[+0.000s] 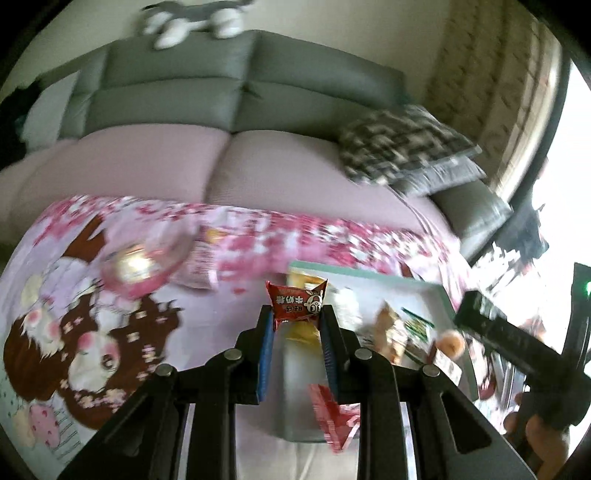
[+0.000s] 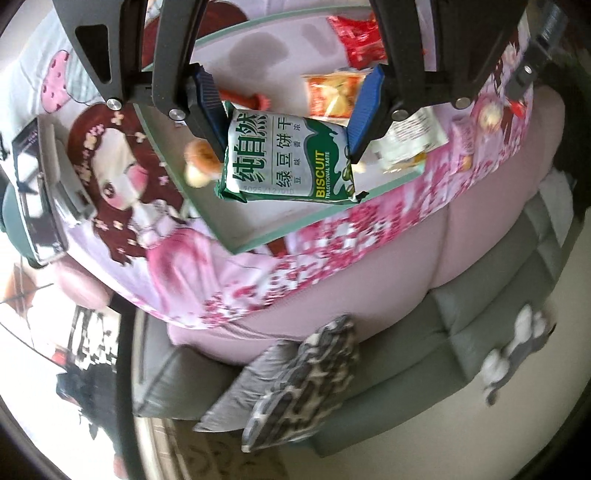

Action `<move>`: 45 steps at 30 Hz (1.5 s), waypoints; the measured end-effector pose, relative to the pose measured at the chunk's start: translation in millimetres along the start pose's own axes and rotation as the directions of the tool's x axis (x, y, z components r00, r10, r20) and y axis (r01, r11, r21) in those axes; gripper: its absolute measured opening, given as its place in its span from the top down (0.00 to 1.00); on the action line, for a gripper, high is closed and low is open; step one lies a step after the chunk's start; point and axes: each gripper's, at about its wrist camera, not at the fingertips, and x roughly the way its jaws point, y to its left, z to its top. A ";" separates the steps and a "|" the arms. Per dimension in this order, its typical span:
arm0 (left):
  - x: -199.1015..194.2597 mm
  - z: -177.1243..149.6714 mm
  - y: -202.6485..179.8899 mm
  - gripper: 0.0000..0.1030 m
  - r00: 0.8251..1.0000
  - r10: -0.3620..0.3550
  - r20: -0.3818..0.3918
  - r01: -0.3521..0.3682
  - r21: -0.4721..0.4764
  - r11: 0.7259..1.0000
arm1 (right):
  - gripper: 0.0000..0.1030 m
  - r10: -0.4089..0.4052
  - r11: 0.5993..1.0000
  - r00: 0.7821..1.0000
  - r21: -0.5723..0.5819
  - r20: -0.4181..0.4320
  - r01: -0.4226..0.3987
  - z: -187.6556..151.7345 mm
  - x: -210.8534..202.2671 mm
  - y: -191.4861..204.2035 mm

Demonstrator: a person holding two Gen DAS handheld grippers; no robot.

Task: Organize snacks
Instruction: 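Carry the biscuit packet and red candy over the tray with both tools, then open both tools to drop the biscuit packet and candy into the tray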

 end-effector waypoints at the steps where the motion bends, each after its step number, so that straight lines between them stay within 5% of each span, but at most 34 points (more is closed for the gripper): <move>1: 2.2 -1.2 -7.8 0.75 1.000 -0.001 -0.003 0.001 0.020 1.000 | 0.38 -0.010 1.000 1.000 0.010 0.001 0.010 0.8 -0.3 -5.0; 11: 45.5 -19.6 -55.6 0.75 0.993 -0.009 -0.117 0.028 0.164 0.986 | 0.37 -0.039 0.999 0.995 -0.025 -0.089 0.036 -8.6 24.4 -5.2; 21: 60.3 -27.8 -65.3 0.74 0.987 -0.024 -0.161 0.053 0.181 0.982 | 0.37 -0.037 0.998 0.991 -0.050 -0.125 0.031 -15.2 34.3 1.5; 23: 60.5 -28.0 -65.2 0.70 0.986 -0.030 -0.167 0.059 0.176 0.983 | 0.37 -0.035 0.998 0.991 -0.052 -0.126 0.029 -14.9 34.5 2.7; 25: 60.1 -27.5 -63.0 0.52 0.986 -0.032 -0.166 0.059 0.162 0.985 | 0.37 -0.033 0.998 0.991 -0.054 -0.128 0.026 -14.2 35.9 3.7; 33: 56.4 -21.9 -49.9 0.47 0.988 -0.023 -0.151 0.039 0.104 0.994 | 0.37 -0.026 0.998 0.989 -0.067 -0.144 0.016 -14.8 39.0 8.8; 36: 57.1 -20.1 -42.2 0.32 0.988 -0.005 -0.154 0.015 0.067 0.998 | 0.36 -0.030 0.997 0.987 -0.081 -0.157 0.017 -16.1 41.7 11.6; 45: 54.5 -14.0 0.2 0.21 0.982 0.134 -0.130 -0.142 -0.060 0.988 | 0.08 -0.027 0.992 0.989 -0.126 -0.144 0.008 -19.0 40.2 26.0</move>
